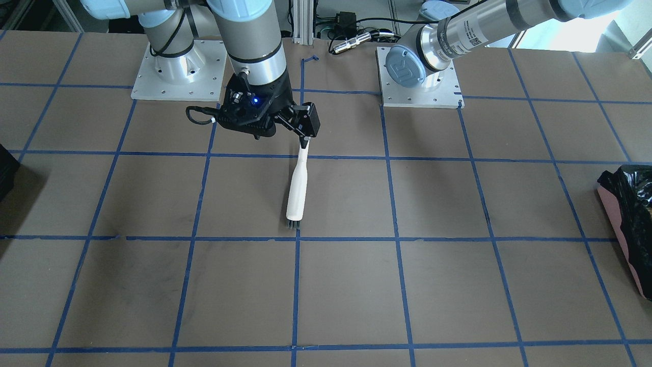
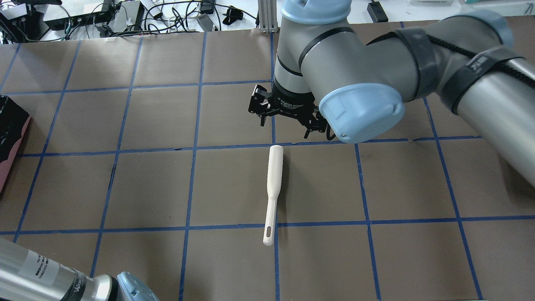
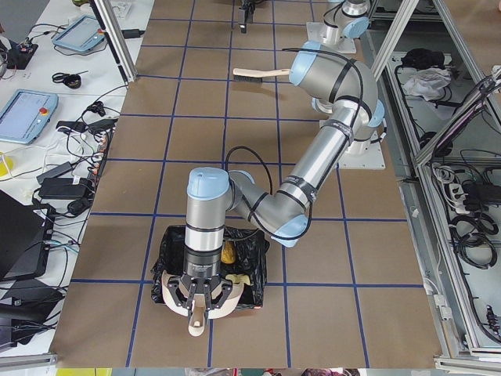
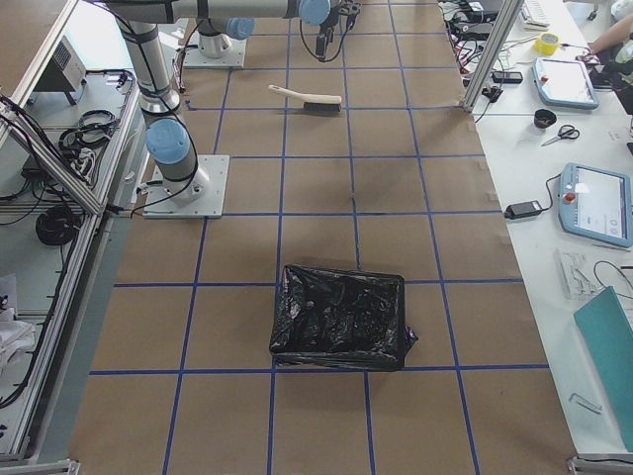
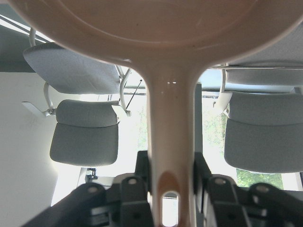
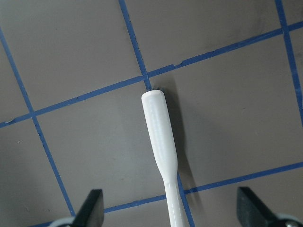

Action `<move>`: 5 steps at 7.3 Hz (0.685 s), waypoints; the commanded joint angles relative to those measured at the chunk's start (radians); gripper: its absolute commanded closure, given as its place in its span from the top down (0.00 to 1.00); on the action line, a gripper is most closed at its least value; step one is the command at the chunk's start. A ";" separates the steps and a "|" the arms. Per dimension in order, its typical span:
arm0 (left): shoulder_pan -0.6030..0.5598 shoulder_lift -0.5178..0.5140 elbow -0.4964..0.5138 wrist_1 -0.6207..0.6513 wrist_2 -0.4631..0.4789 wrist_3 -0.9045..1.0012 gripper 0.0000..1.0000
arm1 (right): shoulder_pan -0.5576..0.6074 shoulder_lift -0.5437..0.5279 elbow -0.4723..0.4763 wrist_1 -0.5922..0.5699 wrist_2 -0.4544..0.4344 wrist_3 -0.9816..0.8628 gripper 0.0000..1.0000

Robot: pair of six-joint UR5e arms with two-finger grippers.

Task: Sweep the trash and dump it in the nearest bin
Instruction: 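Tip the dustpan over the bin with the left gripper while the right lowers the brush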

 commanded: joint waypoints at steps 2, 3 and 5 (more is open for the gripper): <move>-0.008 0.020 0.002 0.006 -0.007 0.012 0.00 | -0.004 -0.091 -0.031 0.125 -0.001 -0.002 1.00; -0.023 0.040 0.002 0.003 -0.013 0.018 0.00 | -0.007 -0.105 -0.030 0.135 -0.003 -0.038 1.00; -0.034 0.056 -0.002 -0.050 -0.114 -0.041 0.00 | -0.071 -0.106 -0.053 0.129 -0.070 -0.323 1.00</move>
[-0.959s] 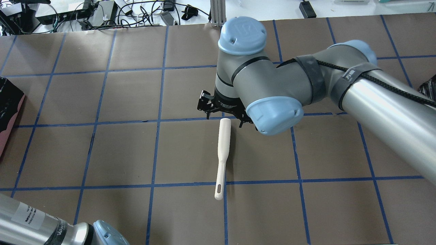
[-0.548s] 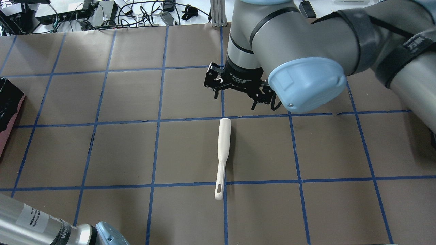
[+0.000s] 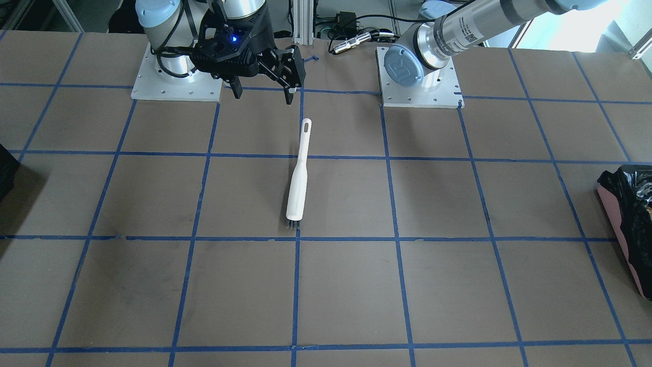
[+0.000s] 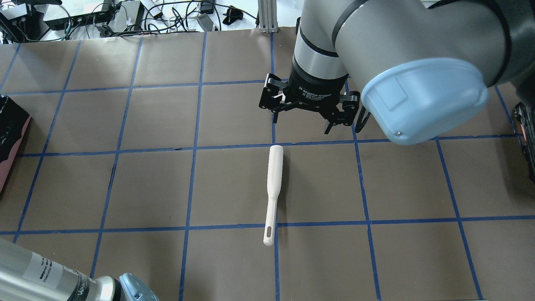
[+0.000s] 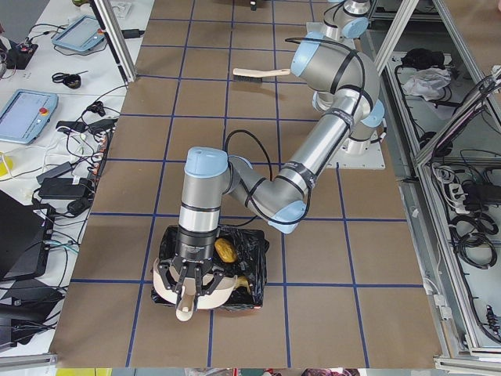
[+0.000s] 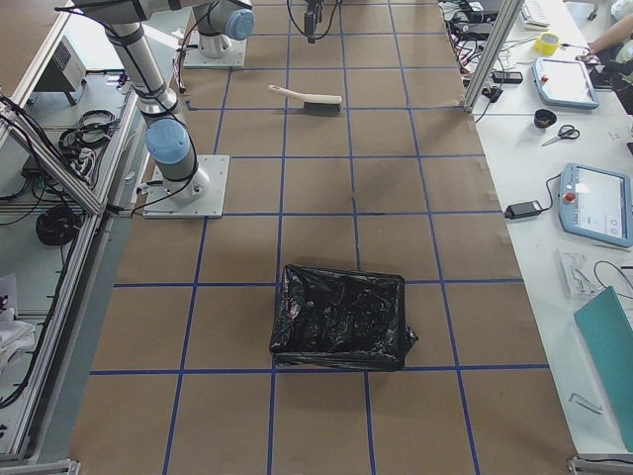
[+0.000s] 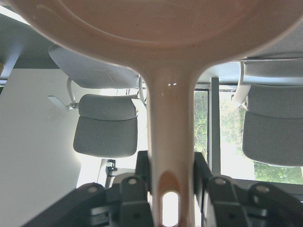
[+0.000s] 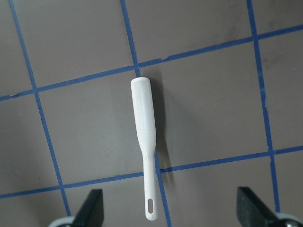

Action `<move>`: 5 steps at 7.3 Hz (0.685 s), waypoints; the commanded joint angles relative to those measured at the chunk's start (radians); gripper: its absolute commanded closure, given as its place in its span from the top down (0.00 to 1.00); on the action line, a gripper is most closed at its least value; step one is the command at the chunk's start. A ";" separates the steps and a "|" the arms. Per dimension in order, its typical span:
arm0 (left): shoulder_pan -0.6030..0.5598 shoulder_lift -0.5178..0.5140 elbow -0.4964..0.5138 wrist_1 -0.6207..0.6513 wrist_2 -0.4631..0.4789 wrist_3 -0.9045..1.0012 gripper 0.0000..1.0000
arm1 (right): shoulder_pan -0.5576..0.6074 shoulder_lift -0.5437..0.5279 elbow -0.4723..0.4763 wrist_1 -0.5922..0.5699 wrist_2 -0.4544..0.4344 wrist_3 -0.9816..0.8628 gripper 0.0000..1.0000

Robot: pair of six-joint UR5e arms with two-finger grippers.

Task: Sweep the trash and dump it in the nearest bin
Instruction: 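Tip the dustpan over the bin with the left gripper while the right lowers the brush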

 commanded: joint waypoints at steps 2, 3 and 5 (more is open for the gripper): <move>-0.047 0.034 -0.005 -0.160 -0.118 -0.199 0.00 | -0.174 -0.006 -0.055 0.042 -0.050 -0.293 1.00; -0.082 0.040 -0.011 -0.200 -0.122 -0.280 0.00 | -0.240 -0.009 -0.056 0.046 -0.060 -0.448 1.00; -0.188 0.088 -0.022 -0.240 -0.120 -0.435 0.00 | -0.287 -0.026 -0.052 0.091 -0.097 -0.500 1.00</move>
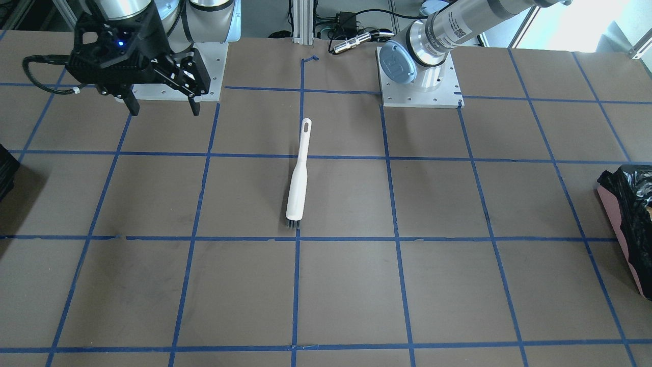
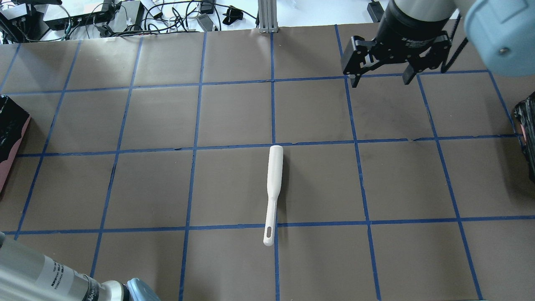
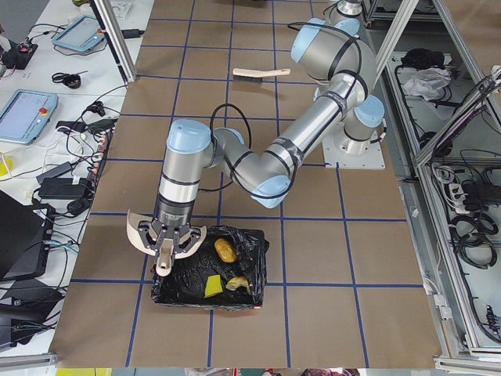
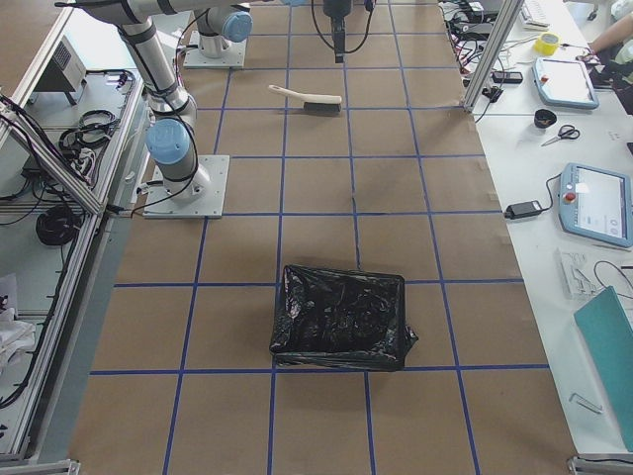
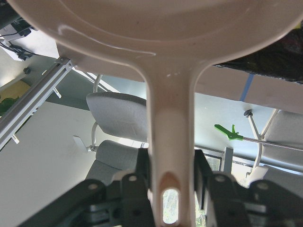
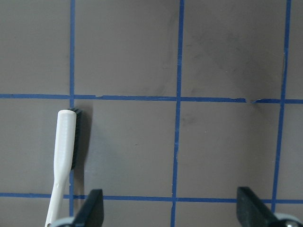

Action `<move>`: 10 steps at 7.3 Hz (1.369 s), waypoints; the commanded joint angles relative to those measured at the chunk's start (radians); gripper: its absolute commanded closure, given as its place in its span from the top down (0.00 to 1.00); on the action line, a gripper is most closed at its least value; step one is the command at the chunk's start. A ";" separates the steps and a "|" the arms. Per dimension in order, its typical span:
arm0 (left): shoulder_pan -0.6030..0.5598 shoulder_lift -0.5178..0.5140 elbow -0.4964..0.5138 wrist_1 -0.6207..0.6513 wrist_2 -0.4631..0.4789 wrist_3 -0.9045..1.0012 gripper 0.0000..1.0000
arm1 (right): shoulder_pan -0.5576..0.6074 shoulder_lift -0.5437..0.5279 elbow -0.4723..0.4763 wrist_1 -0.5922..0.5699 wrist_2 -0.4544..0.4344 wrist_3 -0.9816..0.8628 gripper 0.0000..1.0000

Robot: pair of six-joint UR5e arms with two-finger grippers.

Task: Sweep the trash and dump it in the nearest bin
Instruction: 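Release the brush and raise the right gripper while the left brings the dustpan back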

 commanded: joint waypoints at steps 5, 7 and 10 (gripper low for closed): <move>-0.312 0.222 -0.147 -0.313 -0.065 -0.797 0.00 | -0.025 -0.009 0.013 0.000 -0.012 -0.045 1.00; -0.385 0.276 -0.196 -0.493 -0.065 -1.081 0.00 | -0.025 -0.008 0.014 0.000 -0.015 -0.046 1.00; -0.557 0.273 -0.194 -0.695 0.006 -1.495 0.00 | -0.026 -0.006 0.014 0.000 -0.015 -0.042 1.00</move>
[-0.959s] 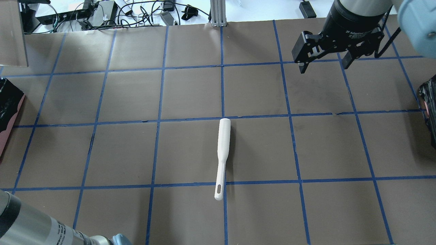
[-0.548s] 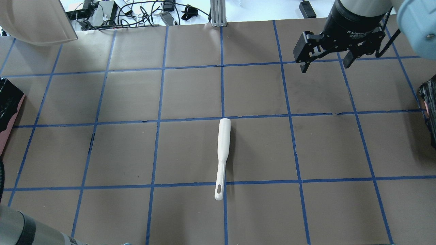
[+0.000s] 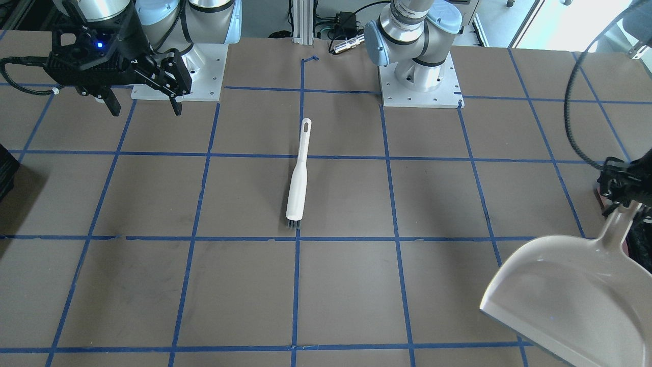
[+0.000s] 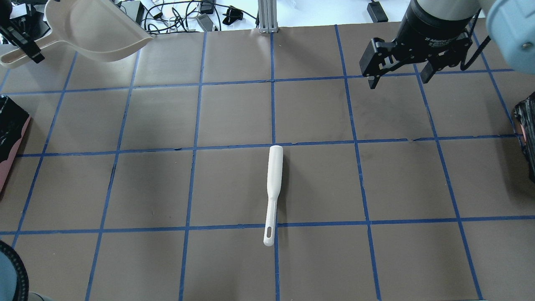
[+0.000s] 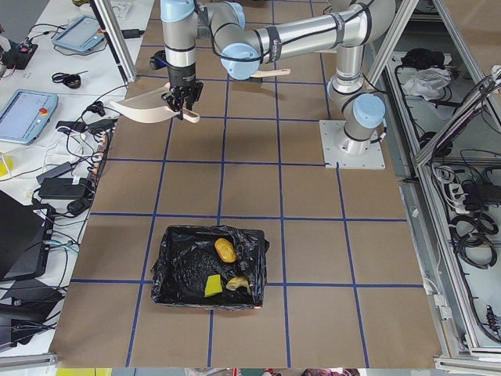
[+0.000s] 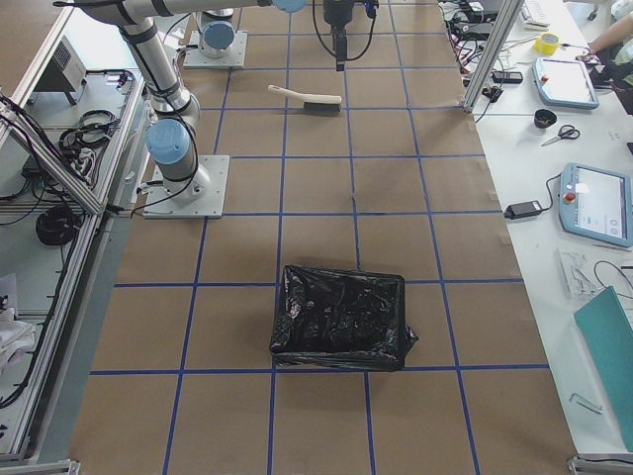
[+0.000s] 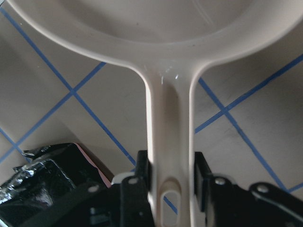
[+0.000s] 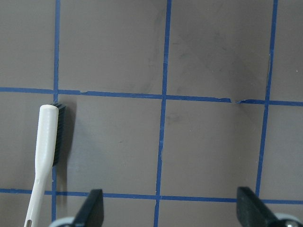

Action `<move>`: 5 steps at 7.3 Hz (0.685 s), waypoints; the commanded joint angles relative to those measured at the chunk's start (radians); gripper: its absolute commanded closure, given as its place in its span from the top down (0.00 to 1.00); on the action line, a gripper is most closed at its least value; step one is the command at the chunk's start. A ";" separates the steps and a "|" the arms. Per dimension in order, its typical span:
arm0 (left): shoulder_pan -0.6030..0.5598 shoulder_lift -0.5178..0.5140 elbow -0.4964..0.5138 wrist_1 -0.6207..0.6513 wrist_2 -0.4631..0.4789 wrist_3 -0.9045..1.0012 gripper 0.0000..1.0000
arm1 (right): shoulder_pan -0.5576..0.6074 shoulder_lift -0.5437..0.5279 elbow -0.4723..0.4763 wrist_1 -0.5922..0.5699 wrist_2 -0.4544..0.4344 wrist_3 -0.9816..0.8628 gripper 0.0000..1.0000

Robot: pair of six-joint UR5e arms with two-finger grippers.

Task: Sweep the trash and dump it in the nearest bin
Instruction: 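Release the brush and raise the right gripper while the left brings the dustpan back, then carry the empty dustpan with the left gripper and lower it above the brush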

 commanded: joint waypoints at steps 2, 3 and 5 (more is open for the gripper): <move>-0.211 -0.029 -0.001 -0.128 0.021 -0.400 0.00 | -0.001 0.000 -0.001 0.001 0.012 0.004 1.00; -0.250 -0.040 0.001 -0.139 -0.035 -0.467 0.00 | -0.001 -0.002 -0.001 0.000 0.012 -0.001 1.00; -0.307 -0.098 -0.001 -0.163 -0.109 -0.576 0.00 | -0.001 -0.002 -0.001 0.001 0.015 -0.001 1.00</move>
